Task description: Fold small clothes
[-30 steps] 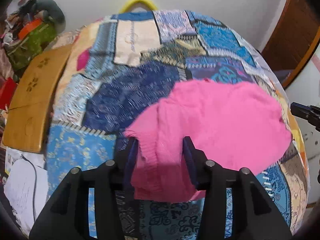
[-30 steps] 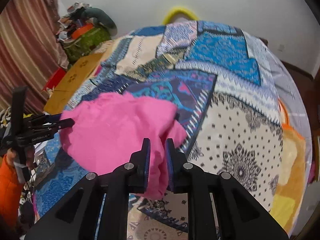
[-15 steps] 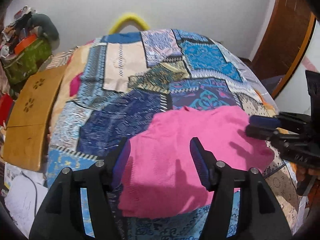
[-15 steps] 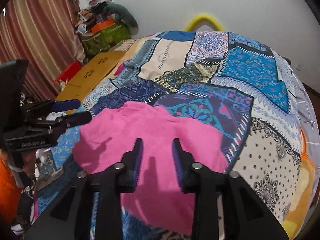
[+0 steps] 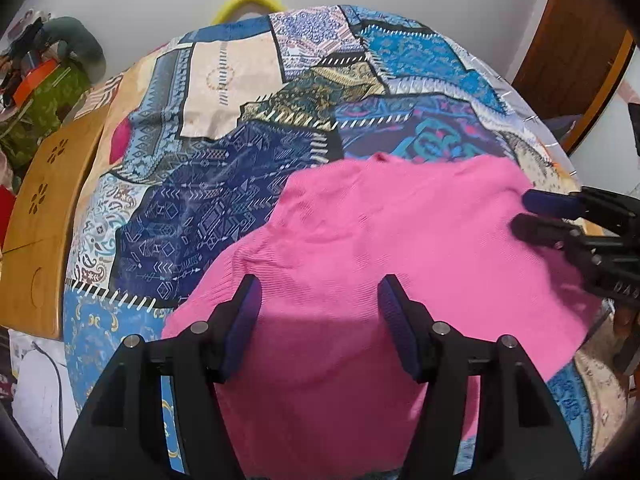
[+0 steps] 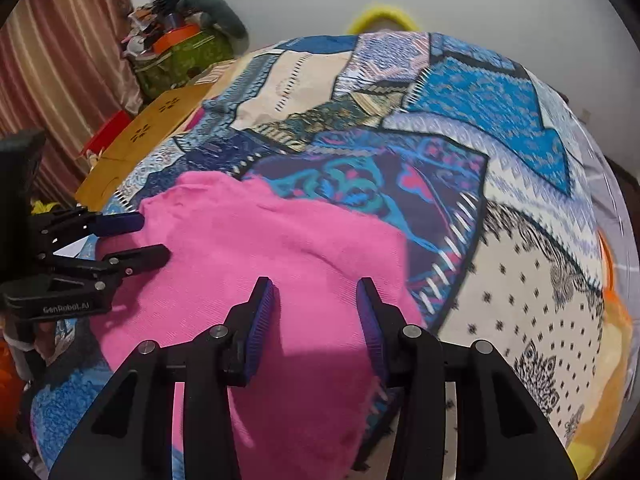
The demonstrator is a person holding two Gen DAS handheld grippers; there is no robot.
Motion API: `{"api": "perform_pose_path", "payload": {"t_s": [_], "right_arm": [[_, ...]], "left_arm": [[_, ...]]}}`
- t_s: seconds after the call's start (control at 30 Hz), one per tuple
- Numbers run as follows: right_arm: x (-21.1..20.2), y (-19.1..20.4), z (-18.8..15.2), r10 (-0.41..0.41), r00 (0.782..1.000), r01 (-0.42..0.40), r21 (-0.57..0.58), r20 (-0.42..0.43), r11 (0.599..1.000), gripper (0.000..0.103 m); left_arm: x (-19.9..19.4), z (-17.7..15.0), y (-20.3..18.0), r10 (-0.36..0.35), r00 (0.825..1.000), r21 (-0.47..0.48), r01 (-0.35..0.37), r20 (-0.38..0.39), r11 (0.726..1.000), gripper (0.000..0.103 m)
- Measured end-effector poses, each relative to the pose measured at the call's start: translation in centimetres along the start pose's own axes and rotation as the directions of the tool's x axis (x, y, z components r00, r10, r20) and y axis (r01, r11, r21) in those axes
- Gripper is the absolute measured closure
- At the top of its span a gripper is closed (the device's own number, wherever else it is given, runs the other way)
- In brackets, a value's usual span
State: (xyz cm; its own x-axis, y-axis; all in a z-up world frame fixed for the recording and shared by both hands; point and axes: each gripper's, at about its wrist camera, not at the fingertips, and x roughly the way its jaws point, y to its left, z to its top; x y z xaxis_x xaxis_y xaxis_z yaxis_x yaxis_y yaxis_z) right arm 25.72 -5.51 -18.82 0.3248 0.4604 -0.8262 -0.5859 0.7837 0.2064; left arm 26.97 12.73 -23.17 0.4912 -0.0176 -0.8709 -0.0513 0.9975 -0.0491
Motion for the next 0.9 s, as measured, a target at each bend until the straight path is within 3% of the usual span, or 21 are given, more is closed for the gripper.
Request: {"api": "perform_pose_path", "payload": {"t_s": [0.23,0.37,0.67,0.9], "right_arm": [[-1.3,-2.0,-1.5,-0.034,0.999,0.035,0.038,-0.011,0.999,0.064],[-2.9,-2.3,-1.6,-0.04,0.999,0.039,0.054,0.009,0.998,0.064],[-6.5,2.6,-0.3,0.027,0.993,-0.02,-0.062,0.113,0.998,0.064],[-3.8,6.0,-1.0,0.089,0.995,-0.082,-0.132,0.046,0.988,0.064]], "left_arm": [[-0.8,-0.5,0.6,0.037,0.999,0.012,-0.037,0.01,0.999,0.042],[-2.1,-0.6,1.0,0.095,0.995,0.015,-0.096,0.026,0.995,0.042],[-6.8,-0.5,0.5,0.057,0.991,-0.009,-0.057,0.118,0.998,0.041],[-6.4,-0.8,-2.2,0.009,0.993,0.047,-0.014,0.117,0.999,0.031]]}}
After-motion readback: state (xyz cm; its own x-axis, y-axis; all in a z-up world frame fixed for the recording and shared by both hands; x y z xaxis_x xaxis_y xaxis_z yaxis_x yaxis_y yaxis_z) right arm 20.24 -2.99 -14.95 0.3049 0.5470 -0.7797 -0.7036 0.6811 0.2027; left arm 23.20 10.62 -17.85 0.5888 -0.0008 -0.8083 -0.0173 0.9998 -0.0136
